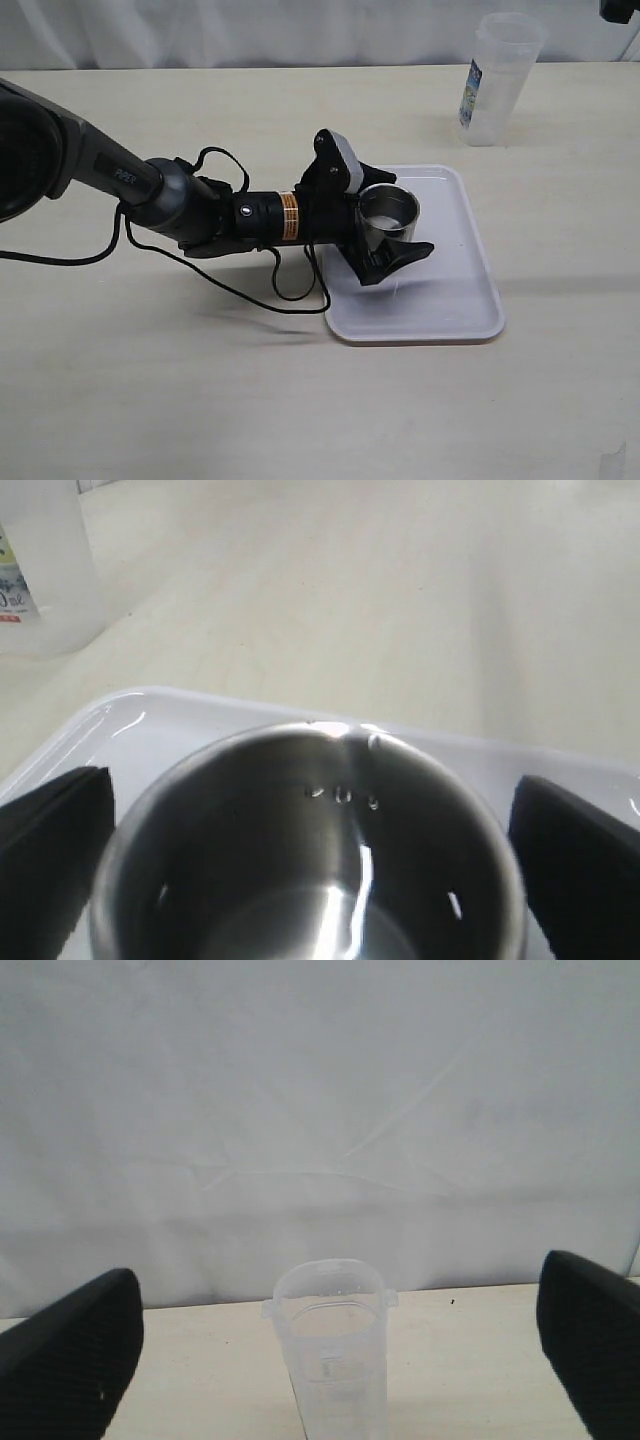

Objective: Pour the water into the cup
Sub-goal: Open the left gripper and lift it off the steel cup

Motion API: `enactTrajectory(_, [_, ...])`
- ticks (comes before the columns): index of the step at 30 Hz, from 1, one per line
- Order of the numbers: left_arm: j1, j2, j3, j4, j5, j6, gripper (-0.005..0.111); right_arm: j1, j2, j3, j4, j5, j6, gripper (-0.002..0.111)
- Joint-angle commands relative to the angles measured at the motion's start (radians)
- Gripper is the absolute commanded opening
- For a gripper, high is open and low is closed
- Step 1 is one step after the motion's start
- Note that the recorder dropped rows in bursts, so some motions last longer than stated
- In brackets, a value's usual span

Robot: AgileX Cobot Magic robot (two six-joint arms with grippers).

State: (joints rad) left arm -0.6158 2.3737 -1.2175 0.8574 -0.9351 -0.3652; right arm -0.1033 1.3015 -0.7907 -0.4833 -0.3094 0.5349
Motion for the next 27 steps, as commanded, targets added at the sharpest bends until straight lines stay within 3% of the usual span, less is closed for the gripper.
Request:
enactTrajectory(1, [0.004,-0.011,-0.006,-0.007,-0.035,-0.01,0.1,0.0,0.0,0.006,-0.008,0.001,0.002,0.11])
enactTrajectory(13, [0.004,-0.02,-0.006,-0.065,-0.126,-0.003,0.1,0.0,0.0,0.006,-0.008,0.001,0.002,0.11])
enactTrajectory(20, [0.042,-0.02,-0.006,-0.063,-0.286,-0.003,0.1,0.0,0.0,0.006,-0.008,0.001,0.002,0.11])
enactTrajectory(27, [0.065,-0.02,-0.006,-0.063,-0.286,-0.003,0.1,0.0,0.0,0.006,-0.008,0.001,0.002,0.11])
